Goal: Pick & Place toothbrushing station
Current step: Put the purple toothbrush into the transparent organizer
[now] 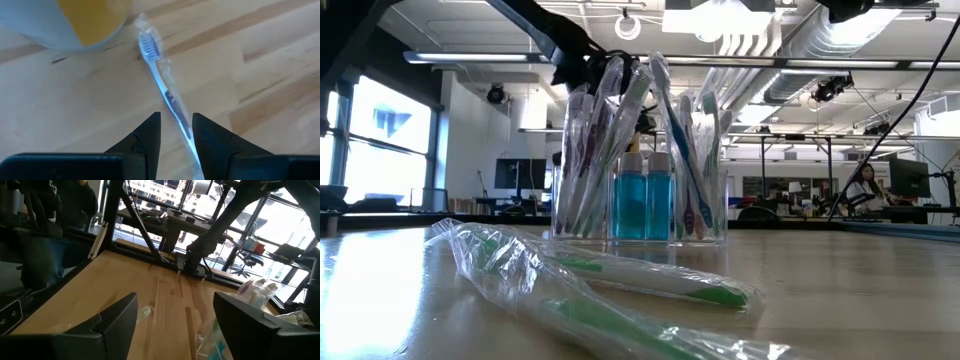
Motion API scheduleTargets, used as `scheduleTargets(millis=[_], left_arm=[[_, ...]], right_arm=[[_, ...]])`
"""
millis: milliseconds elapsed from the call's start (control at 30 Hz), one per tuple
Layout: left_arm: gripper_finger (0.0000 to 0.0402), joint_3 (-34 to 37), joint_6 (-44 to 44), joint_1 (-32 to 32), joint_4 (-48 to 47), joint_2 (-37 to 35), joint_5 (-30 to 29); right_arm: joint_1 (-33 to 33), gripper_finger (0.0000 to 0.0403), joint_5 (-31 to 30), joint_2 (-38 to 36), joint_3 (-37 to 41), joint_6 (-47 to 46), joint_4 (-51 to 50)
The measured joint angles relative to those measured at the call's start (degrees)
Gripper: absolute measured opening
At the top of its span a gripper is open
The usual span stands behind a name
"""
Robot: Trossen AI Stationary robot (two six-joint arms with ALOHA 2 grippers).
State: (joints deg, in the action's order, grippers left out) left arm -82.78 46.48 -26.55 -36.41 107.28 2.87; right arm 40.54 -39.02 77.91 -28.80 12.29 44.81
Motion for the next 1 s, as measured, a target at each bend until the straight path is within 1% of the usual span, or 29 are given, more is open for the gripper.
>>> scheduleTargets(millis=[233, 333, 467, 633, 767, 867, 1000], left_arm=[[0.0109, 0.0, 0.9, 0.8, -0.1, -0.1, -4.8], [0.0109, 0.0, 1.0, 1.8, -0.1, -0.1, -5.6], [0.0109, 0.0, 0.8, 3.7, -0.1, -0.1, -8.8], [0.0109, 0.0, 0.3, 5.3, -0.1, -0.1, -9.5], [0.0109, 0.0, 0.0, 6.4, -0.1, -0.1, -12.6], [0.0109, 0.0, -0.9, 6.5, -0.1, -0.1, -12.8], [0.0109, 0.0, -1.7, 6.7, -0.7, 1.6, -13.7]], right_arm=[[0.0, 0.0254, 0.0, 0.0, 0.0, 0.0, 0.0], [0.0, 0.0254, 0.0, 0.0, 0.0, 0.0, 0.0], [0.0, 0.0254, 0.0, 0.0, 0.0, 0.0, 0.0], [0.0, 0.0254, 0.0, 0.0, 0.0, 0.0, 0.0], [0.0, 0.0254, 0.0, 0.0, 0.0, 0.0, 0.0], [0.0, 0.0254, 0.0, 0.0, 0.0, 0.0, 0.0], [0.0, 0.0254, 0.0, 0.0, 0.0, 0.0, 0.0]])
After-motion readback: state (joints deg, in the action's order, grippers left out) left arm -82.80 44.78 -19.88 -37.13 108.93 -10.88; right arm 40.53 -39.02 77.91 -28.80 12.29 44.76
